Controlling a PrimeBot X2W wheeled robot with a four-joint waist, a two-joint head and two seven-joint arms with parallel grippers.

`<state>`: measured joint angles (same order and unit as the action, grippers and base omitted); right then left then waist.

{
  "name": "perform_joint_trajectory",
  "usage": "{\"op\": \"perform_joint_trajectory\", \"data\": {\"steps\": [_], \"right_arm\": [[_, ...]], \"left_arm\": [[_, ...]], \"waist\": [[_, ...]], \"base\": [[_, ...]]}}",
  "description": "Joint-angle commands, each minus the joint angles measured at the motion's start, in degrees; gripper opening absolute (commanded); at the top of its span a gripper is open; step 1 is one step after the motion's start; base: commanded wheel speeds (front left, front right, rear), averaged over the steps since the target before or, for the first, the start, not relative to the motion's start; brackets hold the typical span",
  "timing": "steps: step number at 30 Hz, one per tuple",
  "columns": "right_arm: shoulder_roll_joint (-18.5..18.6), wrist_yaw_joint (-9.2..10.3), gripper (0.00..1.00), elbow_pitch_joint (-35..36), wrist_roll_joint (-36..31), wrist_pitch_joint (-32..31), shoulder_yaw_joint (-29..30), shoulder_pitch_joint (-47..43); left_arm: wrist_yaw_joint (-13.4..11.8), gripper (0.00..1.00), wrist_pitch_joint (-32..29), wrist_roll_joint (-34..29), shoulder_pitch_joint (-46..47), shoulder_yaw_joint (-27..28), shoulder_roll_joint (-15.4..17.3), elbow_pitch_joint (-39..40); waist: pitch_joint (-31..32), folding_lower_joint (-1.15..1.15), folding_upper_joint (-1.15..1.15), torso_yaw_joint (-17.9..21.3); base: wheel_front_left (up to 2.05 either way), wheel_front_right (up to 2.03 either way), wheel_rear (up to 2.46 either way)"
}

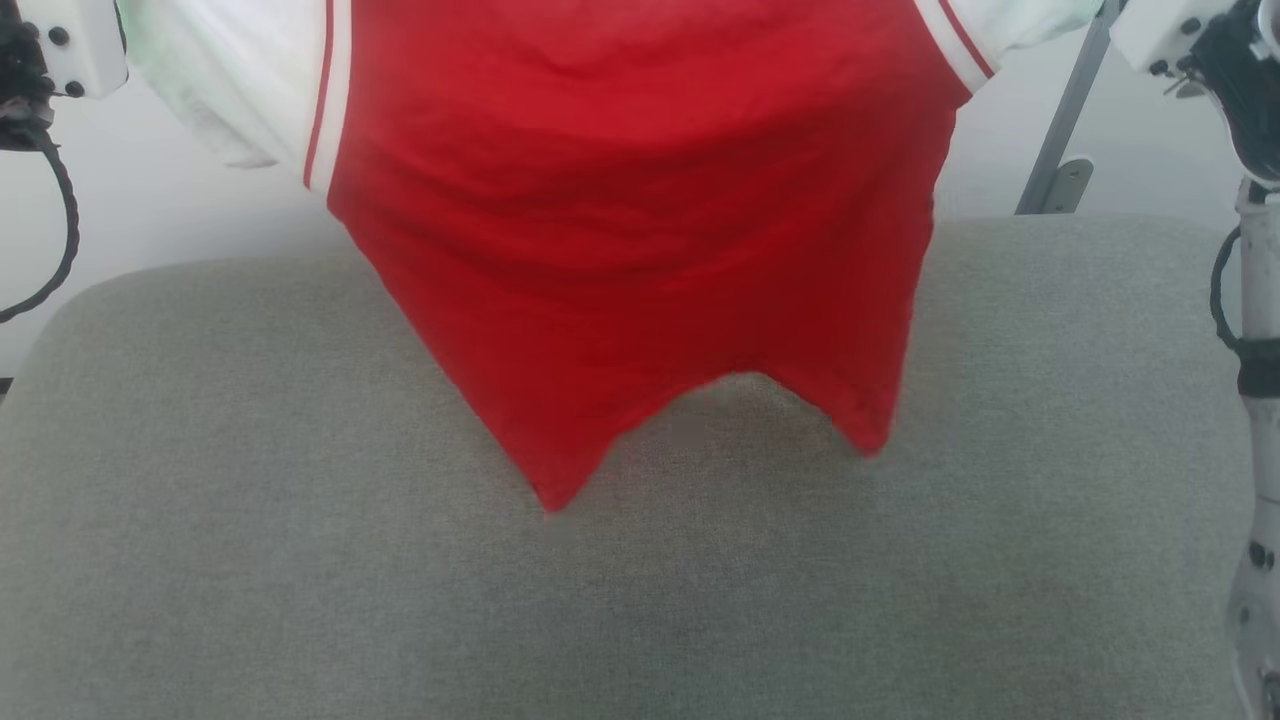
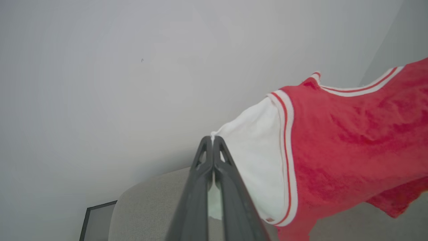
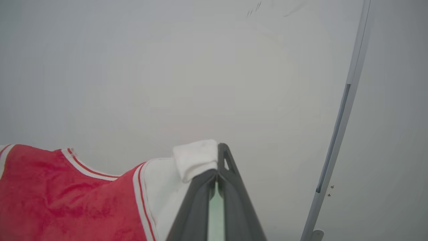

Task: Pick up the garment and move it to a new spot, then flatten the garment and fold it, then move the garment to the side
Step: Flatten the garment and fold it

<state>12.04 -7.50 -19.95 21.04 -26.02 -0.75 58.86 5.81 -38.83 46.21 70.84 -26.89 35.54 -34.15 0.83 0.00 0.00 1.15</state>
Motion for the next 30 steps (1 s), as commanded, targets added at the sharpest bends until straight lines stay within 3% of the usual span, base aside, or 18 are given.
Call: {"op": "perform_joint_trajectory", "data": {"steps": [1, 7, 16, 25, 28, 30], "right_arm": [[0.0, 0.02, 0.00, -0.8, -0.3, 0.9, -0.2, 1.0], [1.4, 0.02, 0.00, -4.3, -2.4, 5.6, -1.6, 4.5], [2.4, 0.03, 0.00, -12.5, -11.2, 21.8, -1.5, 15.1], [2.3, 0.03, 0.00, -20.8, -24.8, 39.1, 2.0, 26.4], [2.3, 0.03, 0.00, -20.6, -30.2, 40.9, 3.0, 27.9], [2.1, 0.03, 0.00, -19.8, -32.9, 41.3, 2.5, 26.6]], "left_arm": [[-0.2, 0.00, -0.2, -0.5, 0.9, -0.2, 0.0, 0.2], [-0.5, 0.00, 1.4, -2.6, 2.4, -1.3, -0.2, 0.4], [0.2, 0.00, 14.8, -7.4, 11.8, -1.3, -2.9, -3.6], [-0.6, 0.00, 35.8, -14.7, 24.3, -1.6, -5.9, -10.7], [-1.2, 0.00, 44.5, -16.9, 26.8, -1.6, -6.7, -12.6], [-0.2, 0.00, 50.1, -17.5, 26.9, -2.5, -7.9, -14.9]], "waist": [[-0.1, 0.00, 0.00, 0.0], [-3.6, 0.00, 0.00, 0.0], [-16.3, 0.00, 0.00, -0.3], [-25.4, 0.00, 0.00, -1.0], [-27.0, 0.00, 0.00, -1.7], [-27.6, 0.00, 0.00, -2.5]], "base": [[0.00, 0.00, 0.00], [0.00, 0.00, 0.00], [0.00, 0.00, 0.00], [0.00, 0.00, 0.00], [0.00, 0.00, 0.00], [0.00, 0.00, 0.00]]}}
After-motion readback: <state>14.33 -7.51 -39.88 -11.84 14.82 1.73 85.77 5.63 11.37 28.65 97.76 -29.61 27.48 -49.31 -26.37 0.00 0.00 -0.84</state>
